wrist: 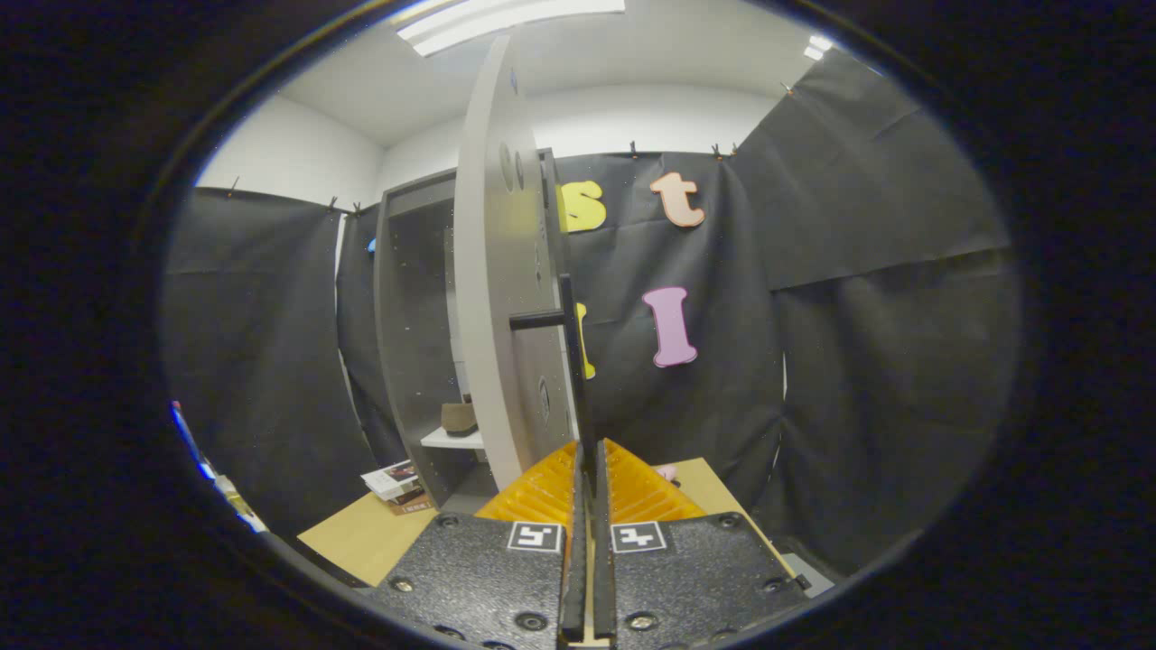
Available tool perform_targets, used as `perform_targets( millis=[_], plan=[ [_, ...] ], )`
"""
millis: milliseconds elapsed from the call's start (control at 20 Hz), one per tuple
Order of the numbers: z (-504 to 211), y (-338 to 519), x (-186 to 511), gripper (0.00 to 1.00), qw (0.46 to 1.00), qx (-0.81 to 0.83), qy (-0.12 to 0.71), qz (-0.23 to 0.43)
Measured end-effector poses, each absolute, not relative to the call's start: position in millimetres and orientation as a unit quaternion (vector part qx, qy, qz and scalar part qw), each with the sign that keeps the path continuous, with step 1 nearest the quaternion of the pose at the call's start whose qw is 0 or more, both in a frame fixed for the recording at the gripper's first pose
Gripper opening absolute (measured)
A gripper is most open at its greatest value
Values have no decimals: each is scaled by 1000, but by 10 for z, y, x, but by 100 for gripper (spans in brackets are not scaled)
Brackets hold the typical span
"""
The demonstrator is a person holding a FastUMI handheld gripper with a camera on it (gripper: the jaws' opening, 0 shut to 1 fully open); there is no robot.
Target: Open the shoe cabinet door, grab the shoes and put them into the shoe cabinet, then close the shoe cabinet door.
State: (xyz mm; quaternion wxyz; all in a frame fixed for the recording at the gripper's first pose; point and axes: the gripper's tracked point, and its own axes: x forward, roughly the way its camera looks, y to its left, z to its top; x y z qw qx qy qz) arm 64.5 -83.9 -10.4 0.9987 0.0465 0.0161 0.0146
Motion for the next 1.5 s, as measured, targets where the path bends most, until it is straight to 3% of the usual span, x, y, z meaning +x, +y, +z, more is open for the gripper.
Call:
perform_targets(
  millis=[150,400,550,1100,1500],
  plan=[
    [-136,-650,308,4,998,57,-5,20],
    [-263,-243,-36,77,998,34,-40,41],
    [-381,-15,-92,100,997,15,-48,55],
    [-1160,663,430,100,996,12,-11,91],
    [-2189,1032,1128,100,994,-3,45,101]
  ],
)
